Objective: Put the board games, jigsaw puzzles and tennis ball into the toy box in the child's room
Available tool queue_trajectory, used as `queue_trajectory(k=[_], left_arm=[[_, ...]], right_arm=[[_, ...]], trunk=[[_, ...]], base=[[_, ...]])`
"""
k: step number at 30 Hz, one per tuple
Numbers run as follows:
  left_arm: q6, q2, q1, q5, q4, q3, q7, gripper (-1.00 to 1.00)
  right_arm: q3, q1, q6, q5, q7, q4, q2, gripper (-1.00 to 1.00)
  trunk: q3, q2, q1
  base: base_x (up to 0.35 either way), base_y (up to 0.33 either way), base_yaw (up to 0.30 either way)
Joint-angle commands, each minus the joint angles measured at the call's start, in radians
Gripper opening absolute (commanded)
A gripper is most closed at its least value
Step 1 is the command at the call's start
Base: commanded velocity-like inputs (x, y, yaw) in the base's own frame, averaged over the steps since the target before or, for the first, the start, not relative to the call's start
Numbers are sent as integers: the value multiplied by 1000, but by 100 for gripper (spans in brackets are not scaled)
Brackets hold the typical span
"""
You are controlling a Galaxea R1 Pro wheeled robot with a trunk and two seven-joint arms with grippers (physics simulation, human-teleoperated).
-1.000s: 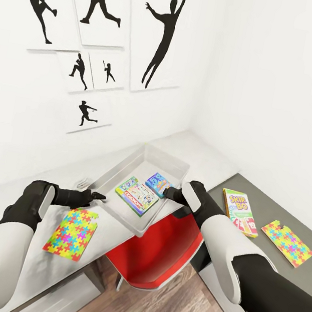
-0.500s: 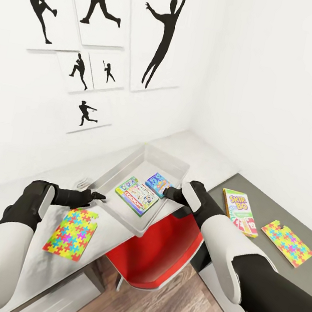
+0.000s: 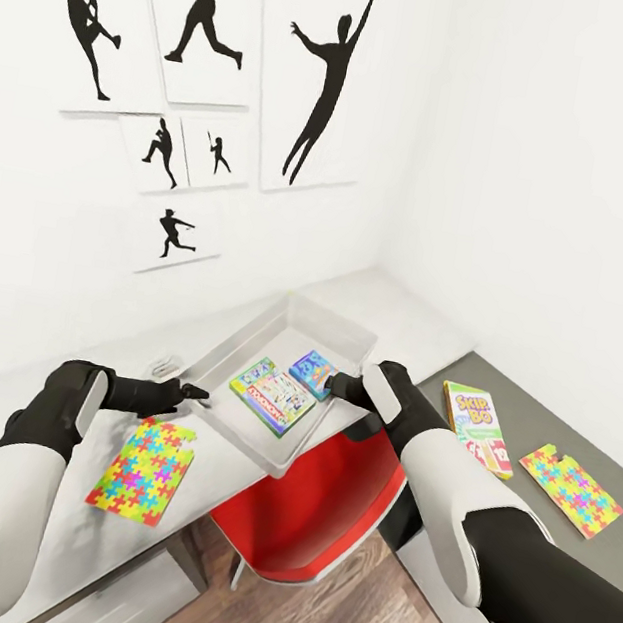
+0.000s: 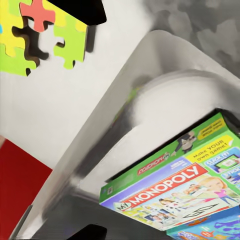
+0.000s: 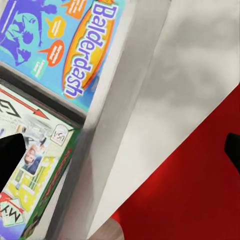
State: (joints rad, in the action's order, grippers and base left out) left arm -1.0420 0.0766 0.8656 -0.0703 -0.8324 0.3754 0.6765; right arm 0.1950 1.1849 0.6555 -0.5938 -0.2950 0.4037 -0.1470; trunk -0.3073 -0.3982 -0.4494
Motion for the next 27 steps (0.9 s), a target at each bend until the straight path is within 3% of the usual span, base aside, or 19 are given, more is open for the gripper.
queue_trajectory(k=[1,27], left_arm=[[-5,-1,1,-8,-1,4,8,100],[-5,1,1,-6,-3,8,10,100]], right_arm=[[7,1,3,-11,-9,1,1,100],[7,1,3,-11,1,7,1,100]], trunk=[[0,-2,-1],[42,-2,-1]], base=[[0,0,0],[0,0,0]])
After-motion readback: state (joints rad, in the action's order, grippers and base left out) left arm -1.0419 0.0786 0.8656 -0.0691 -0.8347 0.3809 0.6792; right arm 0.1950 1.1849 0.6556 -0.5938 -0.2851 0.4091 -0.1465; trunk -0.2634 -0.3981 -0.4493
